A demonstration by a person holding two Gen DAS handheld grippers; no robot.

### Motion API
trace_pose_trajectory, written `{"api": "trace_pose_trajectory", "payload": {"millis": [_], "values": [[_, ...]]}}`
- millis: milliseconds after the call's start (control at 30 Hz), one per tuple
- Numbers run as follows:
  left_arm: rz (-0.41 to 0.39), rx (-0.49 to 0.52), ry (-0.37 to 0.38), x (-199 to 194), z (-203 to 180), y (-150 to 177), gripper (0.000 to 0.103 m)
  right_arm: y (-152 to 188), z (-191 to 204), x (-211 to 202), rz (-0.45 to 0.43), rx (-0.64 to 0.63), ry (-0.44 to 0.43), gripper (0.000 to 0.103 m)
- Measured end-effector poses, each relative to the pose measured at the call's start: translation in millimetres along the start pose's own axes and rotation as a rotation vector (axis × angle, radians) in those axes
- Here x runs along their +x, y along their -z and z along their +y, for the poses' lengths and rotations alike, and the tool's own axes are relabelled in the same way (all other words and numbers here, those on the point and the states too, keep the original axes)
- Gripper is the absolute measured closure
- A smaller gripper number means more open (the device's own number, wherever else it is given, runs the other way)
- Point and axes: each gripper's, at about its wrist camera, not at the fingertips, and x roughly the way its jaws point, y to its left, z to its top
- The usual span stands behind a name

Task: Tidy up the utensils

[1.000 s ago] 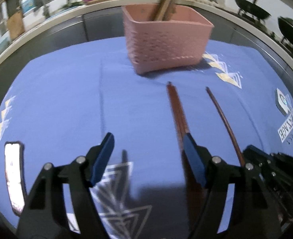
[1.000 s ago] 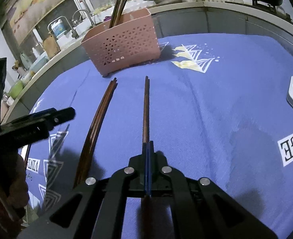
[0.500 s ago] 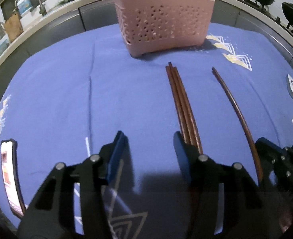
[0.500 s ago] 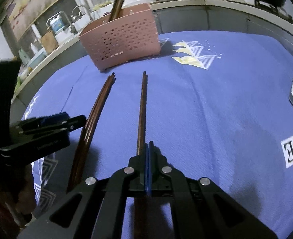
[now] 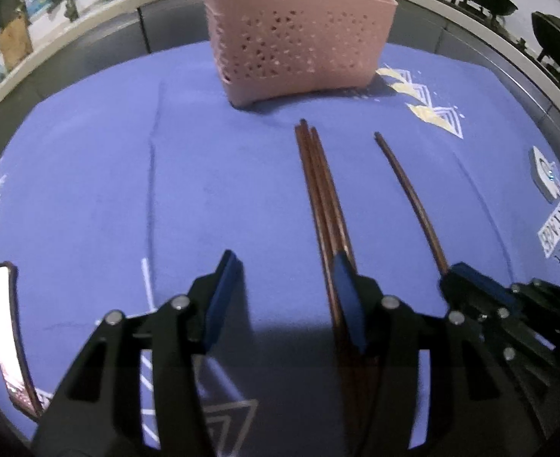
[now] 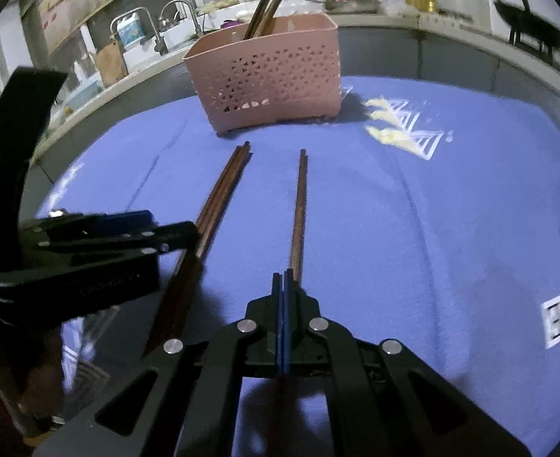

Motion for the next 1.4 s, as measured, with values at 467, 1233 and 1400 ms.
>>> {"api": "trace_pose_trajectory", "payload": {"millis": [467,1233,1400], "values": [[0.011,0.021,-0.011,7,-1,-8,0.098,3,-2,-3,0.011,-0.043,0.029,0.102],[-0.072,0.035,0.092,-6,34,-53,0.098,-96,-17,35,0.127,-0.018,-0.142,0.103],[-0.271,0.012,0.158,-85,47,-65,0.098,-109,-6,-32,-0.065,-0.075,-0.169,0.103]]}}
